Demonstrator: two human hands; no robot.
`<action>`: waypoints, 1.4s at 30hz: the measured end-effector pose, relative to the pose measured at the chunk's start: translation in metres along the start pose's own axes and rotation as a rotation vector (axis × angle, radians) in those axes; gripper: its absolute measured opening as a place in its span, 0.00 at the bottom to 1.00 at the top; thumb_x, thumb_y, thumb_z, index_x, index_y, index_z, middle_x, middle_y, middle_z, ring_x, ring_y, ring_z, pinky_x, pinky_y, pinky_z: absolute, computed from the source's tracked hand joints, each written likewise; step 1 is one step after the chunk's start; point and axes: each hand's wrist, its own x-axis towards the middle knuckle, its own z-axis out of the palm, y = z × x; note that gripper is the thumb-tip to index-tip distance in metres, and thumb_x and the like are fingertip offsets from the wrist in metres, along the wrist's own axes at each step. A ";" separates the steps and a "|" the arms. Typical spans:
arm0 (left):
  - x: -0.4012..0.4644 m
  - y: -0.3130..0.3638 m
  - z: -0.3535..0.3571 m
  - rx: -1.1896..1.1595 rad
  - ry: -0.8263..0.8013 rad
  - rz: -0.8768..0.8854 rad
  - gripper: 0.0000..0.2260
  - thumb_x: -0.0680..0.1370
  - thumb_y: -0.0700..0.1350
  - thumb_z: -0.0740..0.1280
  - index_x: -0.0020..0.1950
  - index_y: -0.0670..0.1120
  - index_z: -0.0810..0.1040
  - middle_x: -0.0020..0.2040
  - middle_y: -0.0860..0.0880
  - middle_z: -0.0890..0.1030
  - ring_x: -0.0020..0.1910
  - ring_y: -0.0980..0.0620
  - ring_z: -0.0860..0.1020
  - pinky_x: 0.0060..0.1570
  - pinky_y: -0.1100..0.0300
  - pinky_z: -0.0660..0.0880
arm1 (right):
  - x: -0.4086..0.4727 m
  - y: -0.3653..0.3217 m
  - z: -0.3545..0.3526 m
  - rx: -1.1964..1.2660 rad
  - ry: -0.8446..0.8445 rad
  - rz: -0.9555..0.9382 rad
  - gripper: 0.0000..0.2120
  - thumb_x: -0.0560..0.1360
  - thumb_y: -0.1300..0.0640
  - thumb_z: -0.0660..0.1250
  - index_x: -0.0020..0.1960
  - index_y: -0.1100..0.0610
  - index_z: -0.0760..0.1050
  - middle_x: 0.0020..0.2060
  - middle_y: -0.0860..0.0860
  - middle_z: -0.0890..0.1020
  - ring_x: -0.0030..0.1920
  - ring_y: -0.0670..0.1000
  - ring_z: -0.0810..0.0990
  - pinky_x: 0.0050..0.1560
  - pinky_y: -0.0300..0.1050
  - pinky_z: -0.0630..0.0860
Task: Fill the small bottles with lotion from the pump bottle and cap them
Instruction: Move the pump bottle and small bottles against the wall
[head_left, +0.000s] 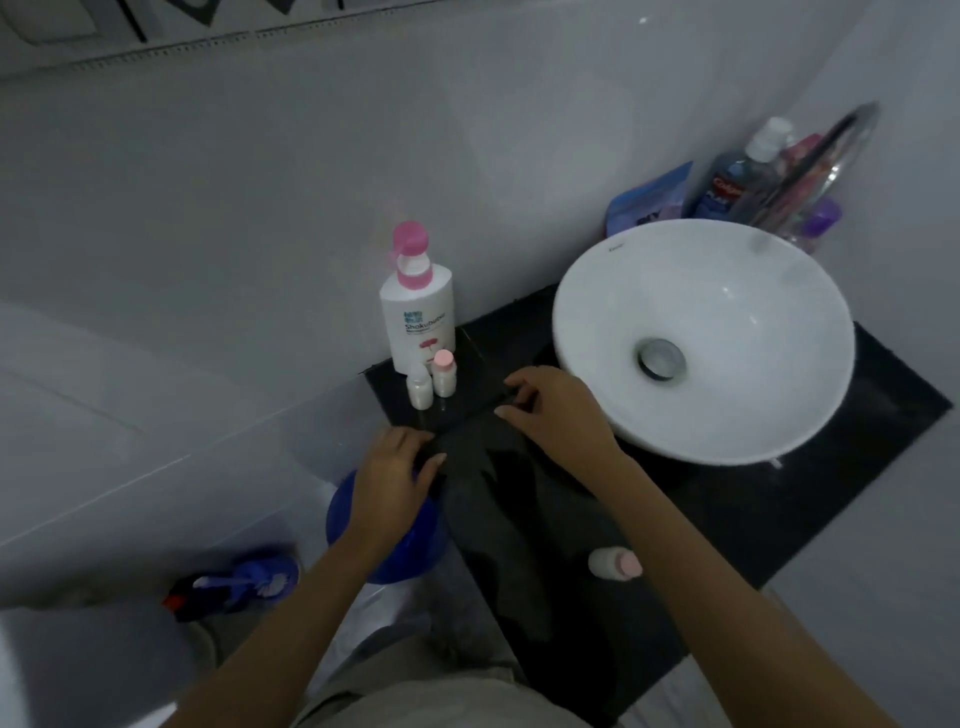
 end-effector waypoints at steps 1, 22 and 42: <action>-0.008 0.004 0.004 0.021 -0.040 0.084 0.15 0.78 0.52 0.63 0.57 0.43 0.79 0.52 0.45 0.81 0.52 0.47 0.77 0.50 0.56 0.74 | -0.016 0.005 -0.005 0.029 0.040 0.019 0.17 0.71 0.52 0.71 0.58 0.54 0.76 0.46 0.50 0.81 0.42 0.45 0.76 0.49 0.39 0.73; -0.039 0.008 0.043 0.410 -0.498 0.418 0.25 0.79 0.57 0.49 0.68 0.45 0.72 0.69 0.42 0.73 0.68 0.42 0.71 0.63 0.45 0.70 | -0.169 0.083 0.043 0.060 0.141 0.542 0.11 0.72 0.49 0.68 0.51 0.52 0.74 0.45 0.50 0.80 0.46 0.52 0.79 0.41 0.45 0.72; -0.045 0.001 0.056 0.452 -0.446 0.381 0.24 0.78 0.58 0.52 0.72 0.51 0.67 0.72 0.48 0.69 0.72 0.48 0.67 0.68 0.49 0.61 | 0.078 -0.005 0.034 -0.118 -0.083 0.063 0.13 0.74 0.54 0.64 0.54 0.62 0.73 0.48 0.59 0.80 0.46 0.56 0.78 0.43 0.43 0.70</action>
